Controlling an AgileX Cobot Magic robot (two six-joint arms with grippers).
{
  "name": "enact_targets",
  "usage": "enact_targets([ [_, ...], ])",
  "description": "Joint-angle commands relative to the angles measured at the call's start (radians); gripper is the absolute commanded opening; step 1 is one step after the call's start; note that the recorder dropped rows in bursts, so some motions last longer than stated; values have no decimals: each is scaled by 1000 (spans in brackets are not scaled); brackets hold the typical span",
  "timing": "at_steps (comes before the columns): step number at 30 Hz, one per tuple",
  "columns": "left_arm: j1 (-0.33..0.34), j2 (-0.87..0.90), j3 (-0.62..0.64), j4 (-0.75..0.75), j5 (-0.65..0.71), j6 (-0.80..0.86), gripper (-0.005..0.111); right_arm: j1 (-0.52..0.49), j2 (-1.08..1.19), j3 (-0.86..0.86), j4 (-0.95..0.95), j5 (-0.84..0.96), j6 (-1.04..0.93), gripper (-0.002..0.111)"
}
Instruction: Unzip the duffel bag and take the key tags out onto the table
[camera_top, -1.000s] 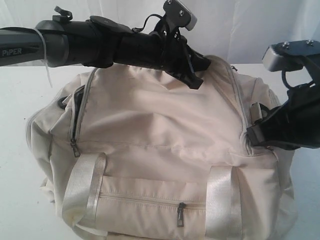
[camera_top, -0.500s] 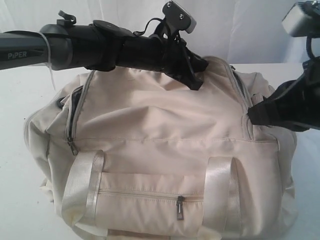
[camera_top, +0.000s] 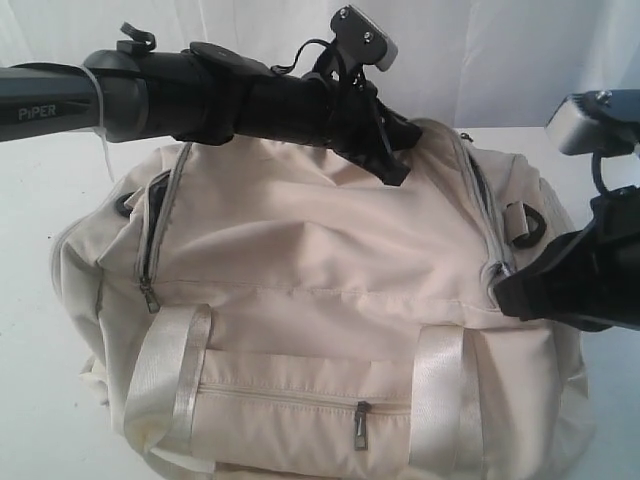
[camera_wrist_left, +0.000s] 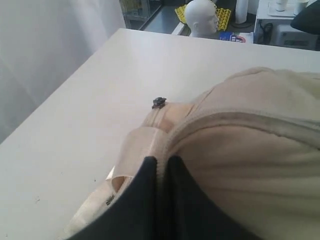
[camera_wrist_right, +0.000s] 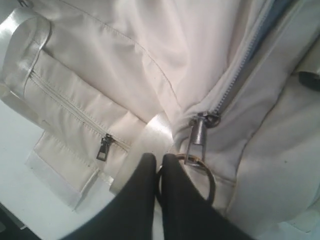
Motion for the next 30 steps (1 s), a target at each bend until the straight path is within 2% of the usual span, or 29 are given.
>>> enact_targets([
  [1, 33, 5, -6, -23, -141, -6, 0, 1, -16, 37, 8, 149, -4, 0],
  [2, 33, 5, -6, -23, -128, -6, 0, 1, -16, 37, 10, 123, -8, 0],
  [4, 33, 5, -6, -23, -83, -6, 0, 1, -16, 37, 10, 57, -8, 8],
  [6, 33, 5, -6, -23, -60, -6, 0, 1, -16, 33, 10, 18, -8, 27],
  [7, 33, 5, -6, -23, -54, -6, 0, 1, -18, 28, 10, -5, -8, 43],
  [9, 33, 5, -6, -23, -52, -6, 0, 1, -24, -2, 10, -25, -8, 60],
  [13, 33, -29, -6, 40, 37, -44, 2, 1, -55, -66, -13, -51, -8, 61],
  [17, 33, -80, -6, 373, 191, -292, 34, 1, -74, -93, -90, -73, 37, 61],
  [20, 33, -105, -6, 546, 305, -433, 50, 1, -76, -93, -115, -95, 47, 61],
  [26, 33, -170, -6, 782, 494, -654, 52, 1, -74, -93, -155, -176, 21, 61],
  [30, 33, -215, -6, 828, 595, -696, 51, 1, -72, -93, -156, -250, -45, 61],
])
